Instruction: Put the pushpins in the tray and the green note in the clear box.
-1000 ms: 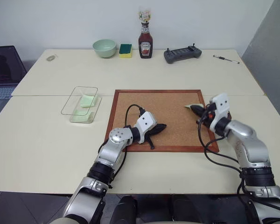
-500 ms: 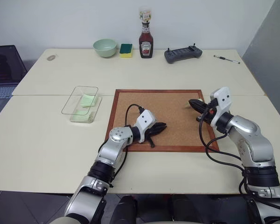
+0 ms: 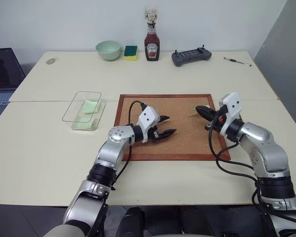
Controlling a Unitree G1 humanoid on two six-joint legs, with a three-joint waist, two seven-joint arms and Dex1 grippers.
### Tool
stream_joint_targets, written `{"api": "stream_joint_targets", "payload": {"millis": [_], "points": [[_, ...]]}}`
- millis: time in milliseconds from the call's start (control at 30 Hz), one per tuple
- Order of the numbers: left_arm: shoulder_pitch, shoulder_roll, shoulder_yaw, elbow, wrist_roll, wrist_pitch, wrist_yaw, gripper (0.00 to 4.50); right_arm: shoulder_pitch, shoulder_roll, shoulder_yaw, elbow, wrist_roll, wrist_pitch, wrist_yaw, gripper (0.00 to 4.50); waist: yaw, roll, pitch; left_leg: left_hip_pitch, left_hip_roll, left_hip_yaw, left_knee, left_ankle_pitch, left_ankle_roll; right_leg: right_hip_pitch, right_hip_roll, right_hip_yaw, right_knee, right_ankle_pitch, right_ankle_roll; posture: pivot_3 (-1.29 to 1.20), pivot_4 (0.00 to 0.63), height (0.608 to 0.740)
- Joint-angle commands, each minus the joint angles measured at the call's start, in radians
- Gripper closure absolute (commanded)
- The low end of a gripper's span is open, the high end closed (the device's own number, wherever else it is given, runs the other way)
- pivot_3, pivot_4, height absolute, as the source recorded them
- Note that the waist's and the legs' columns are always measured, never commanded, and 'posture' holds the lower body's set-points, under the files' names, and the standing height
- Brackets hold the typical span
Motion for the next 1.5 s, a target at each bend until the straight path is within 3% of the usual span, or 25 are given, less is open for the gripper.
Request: {"api": "stream_joint_targets", "payload": {"millis": [33,100,300,600,1000,1500], "points": [[-0.038,-0.002,-0.001,-0.009,0.005,-0.067,-0.002,0.32,-0.015,0.001,-0.002,-0.059,0.028,0.009,0.009,4.5,0.0,0.0,0.0,0.0,0.0,0.0,0.0,0.0,0.0,0.0,0.0,0.0,0.0,0.0,0.0,0.0,0.15,0.74],[-0.049,-0.007,0.002,0.002,0.001,-0.074,0.003,0.02,-0.017,0.003,-0.001,-0.063,0.029,0.014,0.009,4.5,0.001,0.0,0.0,0.0,0.0,0.0,0.0,0.0,0.0,0.0,0.0,0.0,0.0,0.0,0.0,0.0,0.15,0.74],[-0.098,-0.031,0.005,0.057,0.011,-0.078,0.036,0.02,-0.018,0.004,0.002,-0.099,0.052,0.048,0.011,4.5,0.0,-0.001,0.0,0.0,0.0,0.0,0.0,0.0,0.0,0.0,0.0,0.0,0.0,0.0,0.0,0.0,0.15,0.74],[-0.213,-0.05,-0.034,0.232,0.101,-0.25,0.055,0.02,-0.017,0.013,0.0,-0.199,0.129,0.151,-0.009,4.5,0.001,-0.001,0.001,-0.001,0.0,0.0,0.0,0.0,0.0,0.0,0.0,0.0,0.0,0.0,0.0,0.0,0.15,0.74],[-0.308,-0.111,-0.022,0.401,0.094,-0.322,0.028,0.02,-0.017,0.033,0.01,-0.254,0.171,0.21,-0.037,4.5,0.0,-0.002,0.001,-0.002,0.0,0.0,0.0,0.0,0.0,-0.001,0.0,0.0,0.0,0.0,0.0,0.0,0.15,0.74],[-0.306,-0.125,0.005,0.439,0.065,-0.326,-0.018,2.79,-0.013,0.036,0.01,-0.264,0.181,0.217,-0.053,4.5,-0.001,-0.002,0.001,-0.002,0.0,0.0,0.0,0.0,0.0,-0.002,0.0,0.0,0.0,0.0,0.0,0.0,0.15,0.74]]}}
